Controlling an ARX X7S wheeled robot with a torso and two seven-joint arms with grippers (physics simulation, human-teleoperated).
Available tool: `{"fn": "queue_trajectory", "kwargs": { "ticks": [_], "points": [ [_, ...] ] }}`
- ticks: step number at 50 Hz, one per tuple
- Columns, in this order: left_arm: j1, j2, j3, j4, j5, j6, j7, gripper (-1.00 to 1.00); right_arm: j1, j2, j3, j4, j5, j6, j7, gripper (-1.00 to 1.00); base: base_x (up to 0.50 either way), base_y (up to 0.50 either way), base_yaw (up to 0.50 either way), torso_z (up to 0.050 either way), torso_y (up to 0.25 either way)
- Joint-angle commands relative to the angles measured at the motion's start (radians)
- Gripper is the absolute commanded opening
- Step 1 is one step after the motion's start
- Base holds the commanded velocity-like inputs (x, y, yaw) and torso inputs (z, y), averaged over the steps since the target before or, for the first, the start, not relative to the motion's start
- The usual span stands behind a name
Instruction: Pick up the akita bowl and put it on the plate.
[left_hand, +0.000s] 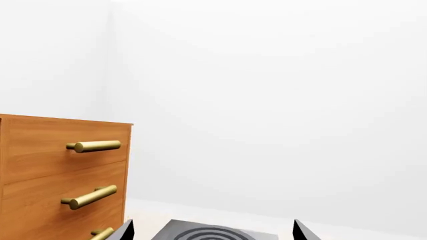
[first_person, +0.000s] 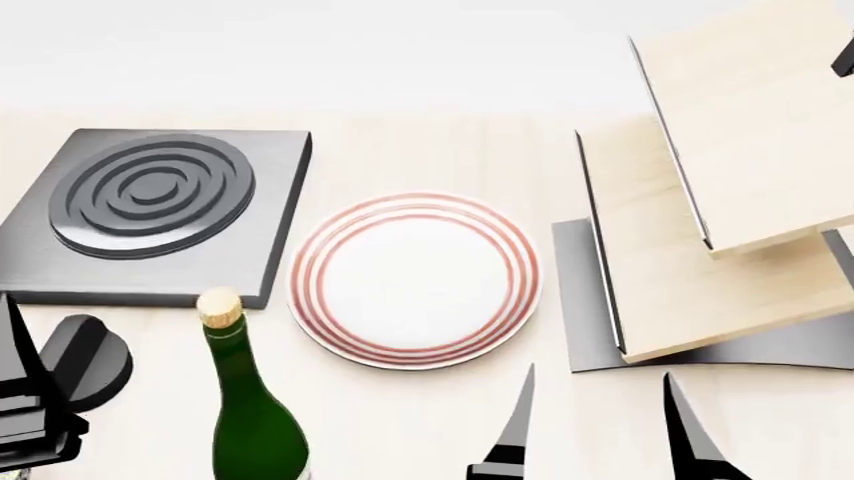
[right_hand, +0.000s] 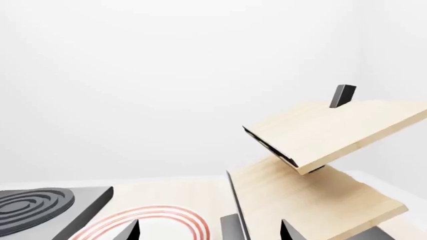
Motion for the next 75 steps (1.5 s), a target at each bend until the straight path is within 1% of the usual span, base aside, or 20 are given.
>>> {"fn": "queue_trajectory", "kwargs": {
  "ticks": [1,61,75],
  "points": [
    [0.001,-0.005,0.004,-0.002,-0.002,0.004,-0.006,1.0,0.002,0.007,-0.009,0.005,0.005,-0.002,0.007,1.0,0.2,0.0,0.0,0.0,0.0],
    [0.001,-0.028,0.028,-0.006,-0.012,0.012,-0.03,1.0,0.01,0.029,-0.037,0.019,0.024,-0.011,0.033,1.0,0.2,0.0,0.0,0.0,0.0],
    [-0.001,-0.033,0.035,-0.011,-0.011,0.014,-0.035,1.0,0.009,0.034,-0.043,0.026,0.034,-0.019,0.032,1.0,0.02,0.0,0.0,0.0,0.0]
  ]
}}
